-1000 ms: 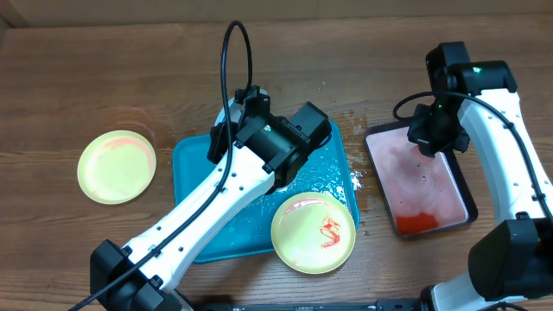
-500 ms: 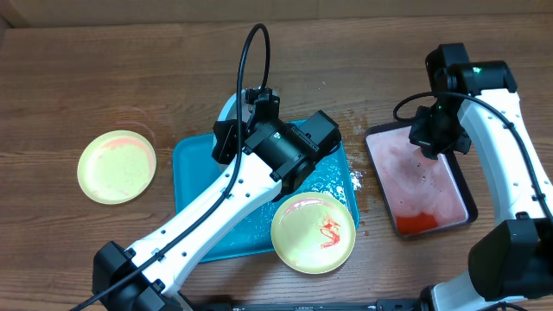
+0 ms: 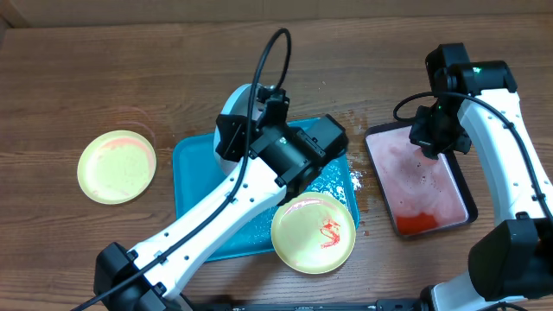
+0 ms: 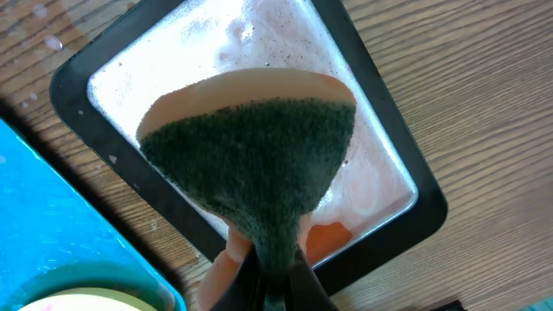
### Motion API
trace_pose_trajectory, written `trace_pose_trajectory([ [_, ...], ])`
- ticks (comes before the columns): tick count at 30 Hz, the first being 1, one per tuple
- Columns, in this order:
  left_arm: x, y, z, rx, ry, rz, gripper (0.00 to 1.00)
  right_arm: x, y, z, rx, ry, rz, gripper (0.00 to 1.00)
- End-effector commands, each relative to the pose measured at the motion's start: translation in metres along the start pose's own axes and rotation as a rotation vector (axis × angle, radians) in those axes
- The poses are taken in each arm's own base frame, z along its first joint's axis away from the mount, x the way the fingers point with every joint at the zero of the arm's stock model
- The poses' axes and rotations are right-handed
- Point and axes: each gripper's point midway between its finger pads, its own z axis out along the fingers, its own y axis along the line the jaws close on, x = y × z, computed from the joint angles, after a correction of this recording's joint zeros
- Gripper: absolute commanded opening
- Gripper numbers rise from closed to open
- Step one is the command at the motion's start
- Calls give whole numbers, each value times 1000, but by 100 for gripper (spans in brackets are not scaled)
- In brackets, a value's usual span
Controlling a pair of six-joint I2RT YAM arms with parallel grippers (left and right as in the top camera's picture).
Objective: Clean dirty plates on tray and stack at the side
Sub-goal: 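Lift the light-blue plate up off the teal tray with the left gripper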
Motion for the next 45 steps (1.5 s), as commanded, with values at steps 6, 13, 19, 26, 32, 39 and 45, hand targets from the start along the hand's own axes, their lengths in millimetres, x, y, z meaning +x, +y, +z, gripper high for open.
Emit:
trace_pose_trajectory([
  [6,-22,22,-9,-91,-98,37,5,-1,-3,0,9,-8,10,4],
  [13,-22,22,-9,-91,-98,37,5,-1,-3,0,9,-8,10,4],
  [19,-24,26,-10,-115,-108,36,5,-1,-3,0,9,-9,10,4],
  [26,-17,0,-8,35,-54,-55,4,-1,-3,0,9,-9,10,4],
  [32,-18,-8,-5,49,-52,-39,5,-2,-4,0,12,-10,10,4],
  [39,-15,11,4,-59,-48,14,5,-2,-4,0,12,-11,10,4],
  [45,-8,-49,-3,273,43,-47,4,-3,-4,0,13,-15,11,4],
])
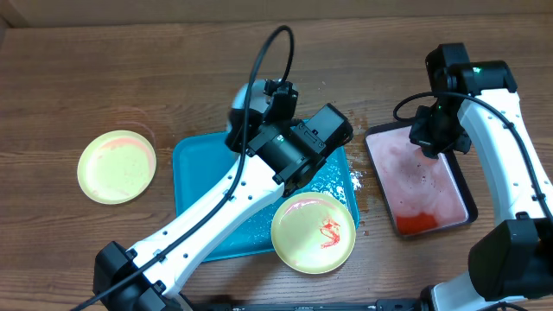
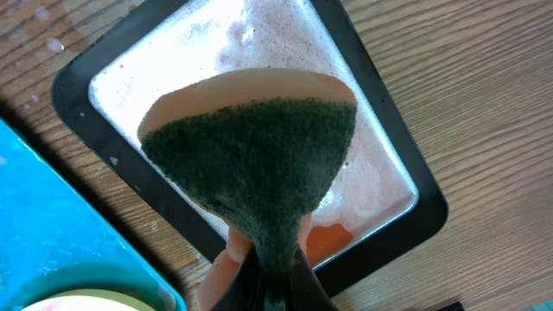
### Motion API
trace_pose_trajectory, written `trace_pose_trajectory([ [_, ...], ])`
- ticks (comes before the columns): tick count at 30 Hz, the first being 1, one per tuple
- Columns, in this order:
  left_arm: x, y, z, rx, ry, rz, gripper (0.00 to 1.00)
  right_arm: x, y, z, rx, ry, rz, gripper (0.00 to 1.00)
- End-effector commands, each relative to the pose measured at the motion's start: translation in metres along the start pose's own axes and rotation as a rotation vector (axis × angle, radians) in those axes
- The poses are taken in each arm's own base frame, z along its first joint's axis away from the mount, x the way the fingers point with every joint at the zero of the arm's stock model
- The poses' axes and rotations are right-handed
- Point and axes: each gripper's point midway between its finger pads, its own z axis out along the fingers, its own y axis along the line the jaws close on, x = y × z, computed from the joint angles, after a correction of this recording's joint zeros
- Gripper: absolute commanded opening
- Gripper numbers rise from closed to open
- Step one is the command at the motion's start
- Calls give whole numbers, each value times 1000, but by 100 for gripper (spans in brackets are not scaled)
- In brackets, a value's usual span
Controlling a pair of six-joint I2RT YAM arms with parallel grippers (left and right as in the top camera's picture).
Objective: Clean dirty plates on tray and stack at the side
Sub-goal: 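Lift the light-blue plate up off the teal tray with the left gripper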
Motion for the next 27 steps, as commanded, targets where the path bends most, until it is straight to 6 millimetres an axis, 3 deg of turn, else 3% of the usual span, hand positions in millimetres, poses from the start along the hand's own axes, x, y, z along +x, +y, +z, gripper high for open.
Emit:
trace_pose_trajectory([
  [1,-1,4,-1,-8,-7,4,4,-2,-4,0,16,-10,10,4],
  [3,-14,50,-6,-272,-95,41,4,-2,-4,0,15,-10,10,4],
  [5,-16,59,-4,-319,-93,73,4,-2,-4,0,15,-10,10,4],
  [6,-12,50,0,-260,-66,71,5,-2,-4,0,15,-11,10,4],
  [9,7,-4,5,60,47,70,4,-3,-4,0,13,-17,11,4],
  [10,10,-9,5,87,58,74,5,-3,-4,0,12,-18,11,4],
  [11,8,-1,7,37,46,74,5,-4,-4,0,12,-18,11,4],
  [14,-6,54,3,-292,-52,90,5,-3,-4,0,13,-17,7,4],
  [16,-10,66,3,-357,-64,112,5,-3,-4,0,13,-16,8,4],
  [18,-1,39,11,-186,0,84,4,-3,-4,0,12,-17,8,4],
  [20,13,-10,12,102,89,120,4,-4,-4,0,12,-18,8,4],
  [21,17,-22,11,172,106,144,5,-4,-3,0,11,-19,8,4],
  [22,17,-20,12,151,103,128,5,-4,-3,0,11,-20,8,4],
  [23,14,-4,14,54,84,88,5,-4,-3,0,11,-20,8,4],
  [24,8,37,15,-168,32,45,5,-3,-4,0,12,-17,8,4],
  [25,7,53,14,-247,17,55,5,-3,-4,0,13,-16,8,4],
  [27,11,62,17,-274,37,83,5,-3,-4,0,13,-16,8,4],
])
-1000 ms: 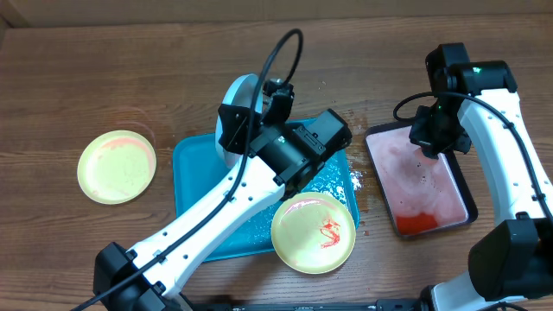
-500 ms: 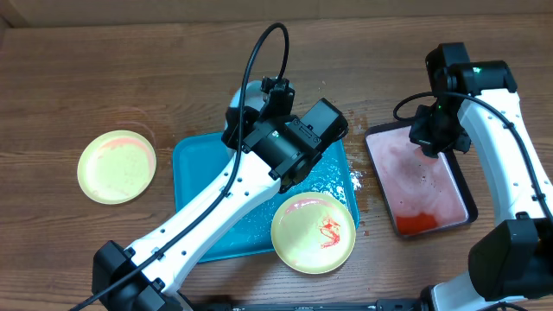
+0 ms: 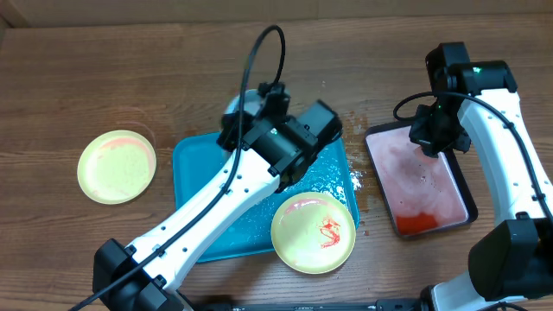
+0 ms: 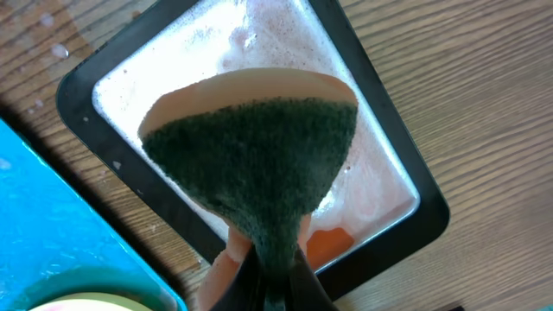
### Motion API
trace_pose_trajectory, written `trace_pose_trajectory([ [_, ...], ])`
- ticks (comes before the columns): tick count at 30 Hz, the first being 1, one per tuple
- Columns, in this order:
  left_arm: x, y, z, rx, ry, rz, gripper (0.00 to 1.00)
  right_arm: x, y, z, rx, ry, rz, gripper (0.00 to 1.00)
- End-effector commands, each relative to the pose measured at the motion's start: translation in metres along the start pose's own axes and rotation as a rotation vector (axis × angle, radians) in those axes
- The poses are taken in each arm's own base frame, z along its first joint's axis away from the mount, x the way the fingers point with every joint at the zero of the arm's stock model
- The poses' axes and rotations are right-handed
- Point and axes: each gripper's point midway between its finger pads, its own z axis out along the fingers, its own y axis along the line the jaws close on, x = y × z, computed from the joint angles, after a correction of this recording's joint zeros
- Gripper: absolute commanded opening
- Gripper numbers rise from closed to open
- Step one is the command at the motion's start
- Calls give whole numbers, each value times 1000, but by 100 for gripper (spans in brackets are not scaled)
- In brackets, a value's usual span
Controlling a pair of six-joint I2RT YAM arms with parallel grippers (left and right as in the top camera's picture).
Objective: Clean dirty plates on tray and stack at the side
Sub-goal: 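Lift the light-blue plate up off the teal tray with the left gripper, then swing the light-blue plate left and stack it on the yellow plate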
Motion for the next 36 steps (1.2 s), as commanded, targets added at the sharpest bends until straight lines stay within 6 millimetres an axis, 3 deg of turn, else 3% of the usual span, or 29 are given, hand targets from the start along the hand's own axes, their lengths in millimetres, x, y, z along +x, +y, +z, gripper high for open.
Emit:
trace_pose_trajectory([
  [1,1,26,9,-120,0,-76,4,-1,-5,0,16,-10,7,4],
  [5,2,-63,-3,384,84,-71,4,-5,-3,0,10,-23,9,4],
  [6,-1,-65,-5,389,78,-100,5,-5,-3,0,10,-23,9,4],
  [9,-3,-18,4,103,31,-267,5,-3,-4,0,13,-16,8,4],
  [11,4,-1,6,18,32,-275,5,-2,-4,0,15,-11,7,4],
  [12,9,-6,6,49,60,-267,4,-2,-4,0,15,-11,7,4],
  [17,33,-90,-17,545,330,-344,5,-4,-3,0,11,-20,9,4],
  [20,25,-102,-22,625,359,-446,5,-4,-3,0,11,-18,8,4],
  [26,12,-84,1,640,375,-609,5,-1,-4,0,16,-9,7,4],
  [36,38,-38,83,680,535,-915,5,-1,-4,0,16,-9,7,4],
])
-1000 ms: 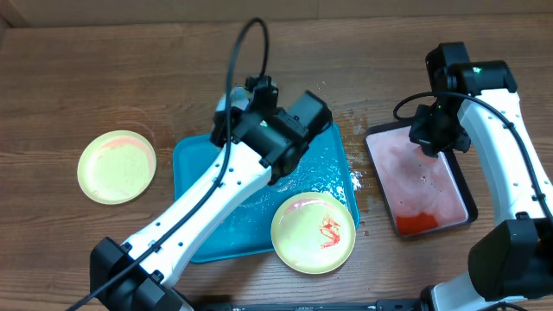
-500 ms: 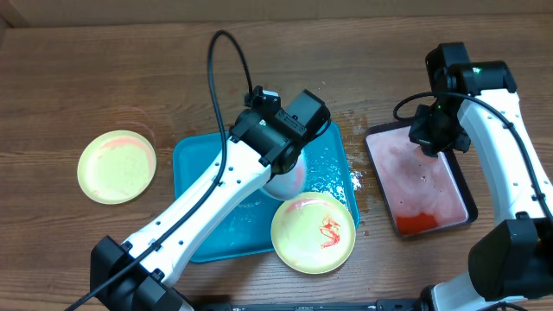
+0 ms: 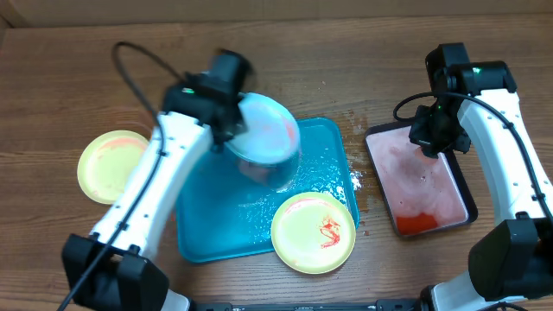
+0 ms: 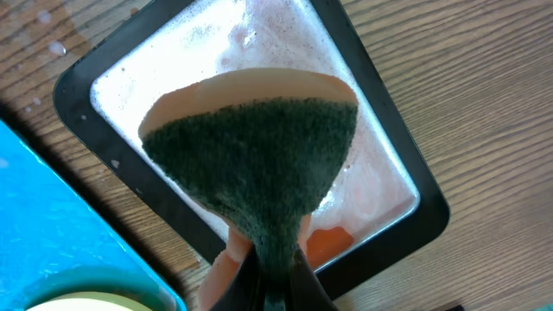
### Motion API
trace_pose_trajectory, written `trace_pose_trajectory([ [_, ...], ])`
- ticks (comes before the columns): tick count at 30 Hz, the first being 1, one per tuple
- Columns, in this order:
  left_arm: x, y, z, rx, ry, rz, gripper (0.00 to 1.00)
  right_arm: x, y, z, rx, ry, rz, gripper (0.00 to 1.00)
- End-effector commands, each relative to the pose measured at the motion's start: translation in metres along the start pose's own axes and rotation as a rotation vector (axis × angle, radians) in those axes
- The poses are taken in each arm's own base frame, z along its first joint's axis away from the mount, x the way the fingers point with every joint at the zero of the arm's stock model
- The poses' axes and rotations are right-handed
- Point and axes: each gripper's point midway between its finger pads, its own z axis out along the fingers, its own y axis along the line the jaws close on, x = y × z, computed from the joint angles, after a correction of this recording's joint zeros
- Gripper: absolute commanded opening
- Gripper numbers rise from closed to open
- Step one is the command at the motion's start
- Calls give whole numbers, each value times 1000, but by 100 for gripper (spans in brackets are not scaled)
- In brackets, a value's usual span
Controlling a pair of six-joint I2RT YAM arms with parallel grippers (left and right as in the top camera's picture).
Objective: Clean dirty plates on tray and stack at the side
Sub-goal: 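Swing the light-blue plate left and stack it on the yellow plate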
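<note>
A pale blue plate [image 3: 266,131] hangs tilted and blurred over the back of the blue tray [image 3: 216,226]. My left gripper [image 3: 232,123] is shut on its left rim. On the tray's front right corner sits a yellow plate with a red smear [image 3: 313,231]. Another yellow plate [image 3: 117,166] lies on the table at the left. My right gripper [image 3: 432,142] is shut on a green-faced sponge [image 4: 259,164], holding it over the black pan. In the right wrist view the right gripper [image 4: 275,263] pinches the sponge's lower end.
A black pan of pinkish foamy water [image 4: 384,160] stands right of the tray, with an orange patch [image 3: 416,222] at its near end. Water drops [image 3: 356,177] speckle the wood between tray and pan. The left arm's cable [image 3: 130,65] loops over the back left.
The left arm has swung from across the tray's middle to its back left. The blue plate, then mostly hidden at the tray's back edge, now shows raised and tilted. The right arm has not moved.
My left arm first lay across the tray with its gripper at the blue plate on the tray's back edge, and shifted slightly there over the following moments. Now it holds that plate lifted over the tray. My right gripper held the sponge above the pan throughout.
</note>
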Motion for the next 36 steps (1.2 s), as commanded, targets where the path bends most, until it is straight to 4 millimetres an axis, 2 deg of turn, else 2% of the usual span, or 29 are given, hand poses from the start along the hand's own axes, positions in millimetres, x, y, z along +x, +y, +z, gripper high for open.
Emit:
trace_pose_trajectory([
  [1,-11,28,0,99,20,-144,5,-2,-4,-1,14,-11,7,4],
  [5,-17,75,10,116,-6,-310,5,-2,-4,-1,14,-12,7,4],
  [12,-3,175,31,33,-59,-588,4,-2,-4,-1,13,-13,7,4],
  [16,8,234,50,-62,-46,-755,4,-3,-3,-1,11,-17,8,4],
  [21,18,294,73,-140,-13,-922,4,-4,-3,-1,8,-21,9,4],
  [26,22,318,92,-169,12,-935,4,-5,-3,-1,8,-22,9,4],
  [32,23,319,109,-171,43,-931,5,-4,-3,-1,9,-21,9,4],
  [34,15,317,111,-139,18,-895,7,-4,-3,-1,9,-21,9,4],
  [36,4,311,112,-84,-8,-852,14,-4,-3,-1,9,-21,9,4],
])
